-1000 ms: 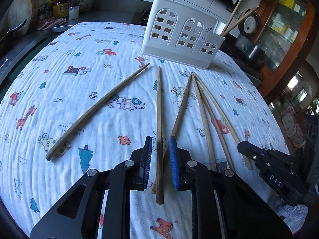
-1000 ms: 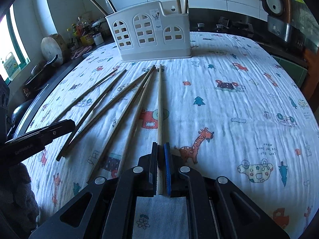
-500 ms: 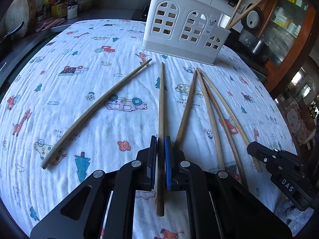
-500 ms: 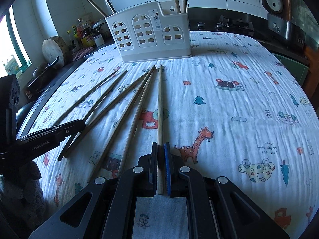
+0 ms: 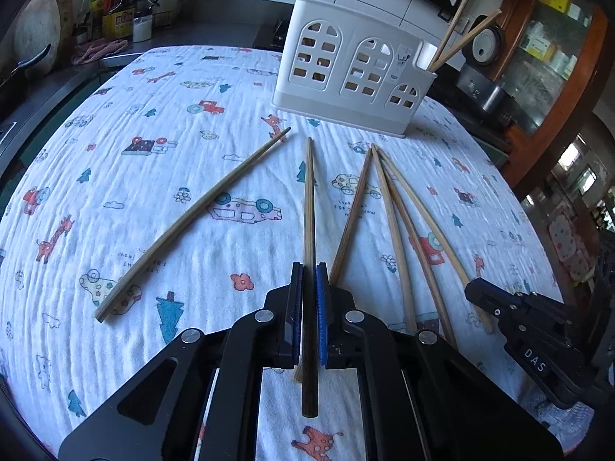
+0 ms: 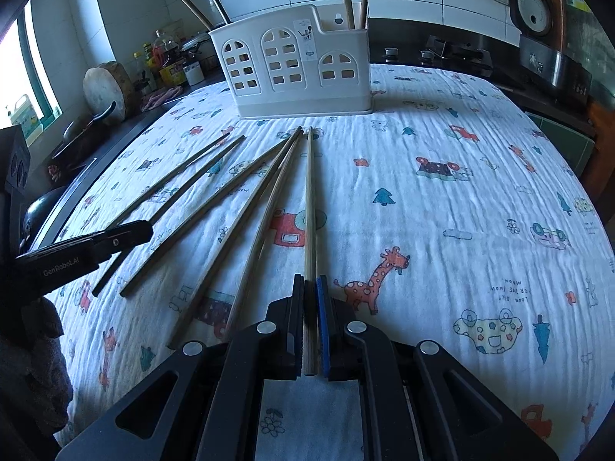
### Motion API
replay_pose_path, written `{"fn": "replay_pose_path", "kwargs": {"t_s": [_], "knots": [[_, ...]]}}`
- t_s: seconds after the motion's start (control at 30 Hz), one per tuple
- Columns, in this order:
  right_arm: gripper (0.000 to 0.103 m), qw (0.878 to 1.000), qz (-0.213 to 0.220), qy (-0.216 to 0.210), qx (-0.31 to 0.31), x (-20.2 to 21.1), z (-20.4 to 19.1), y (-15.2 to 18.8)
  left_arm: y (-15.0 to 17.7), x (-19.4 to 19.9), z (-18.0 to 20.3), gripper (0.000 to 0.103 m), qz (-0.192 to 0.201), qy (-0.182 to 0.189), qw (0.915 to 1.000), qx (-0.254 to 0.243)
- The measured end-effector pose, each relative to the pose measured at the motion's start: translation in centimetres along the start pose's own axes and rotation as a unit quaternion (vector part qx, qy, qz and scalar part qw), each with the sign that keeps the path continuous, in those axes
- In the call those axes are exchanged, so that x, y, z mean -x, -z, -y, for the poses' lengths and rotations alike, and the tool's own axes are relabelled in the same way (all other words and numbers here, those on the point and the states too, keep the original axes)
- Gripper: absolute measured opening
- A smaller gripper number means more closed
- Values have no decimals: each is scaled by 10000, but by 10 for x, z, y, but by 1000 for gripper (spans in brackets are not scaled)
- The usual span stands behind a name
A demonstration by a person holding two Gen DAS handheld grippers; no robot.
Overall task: Organize utensils
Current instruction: 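Lift both chopsticks and lower them into the white caddy with both grippers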
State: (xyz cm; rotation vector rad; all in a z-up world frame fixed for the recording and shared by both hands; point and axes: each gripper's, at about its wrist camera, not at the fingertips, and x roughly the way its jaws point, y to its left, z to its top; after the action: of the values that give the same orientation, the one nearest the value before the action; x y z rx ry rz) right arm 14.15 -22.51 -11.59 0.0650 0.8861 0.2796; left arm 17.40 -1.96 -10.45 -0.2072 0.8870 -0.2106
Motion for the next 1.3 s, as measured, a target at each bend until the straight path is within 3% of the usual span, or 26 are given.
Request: {"fn": "replay_pose_path", "kwargs": {"t_s": [0.6, 1.0, 1.3], "knots": [[7, 9911, 1199, -234, 536, 81, -16, -57, -47, 79, 24, 6, 916, 321, 9942, -461], [7, 9904, 1161, -551, 512, 56, -17, -118, -85, 64, 21, 6, 869, 388, 9944, -450], [7, 9883, 1229, -476, 770, 91, -9, -183, -125, 76, 23, 5, 1002, 490, 9920, -591]]}}
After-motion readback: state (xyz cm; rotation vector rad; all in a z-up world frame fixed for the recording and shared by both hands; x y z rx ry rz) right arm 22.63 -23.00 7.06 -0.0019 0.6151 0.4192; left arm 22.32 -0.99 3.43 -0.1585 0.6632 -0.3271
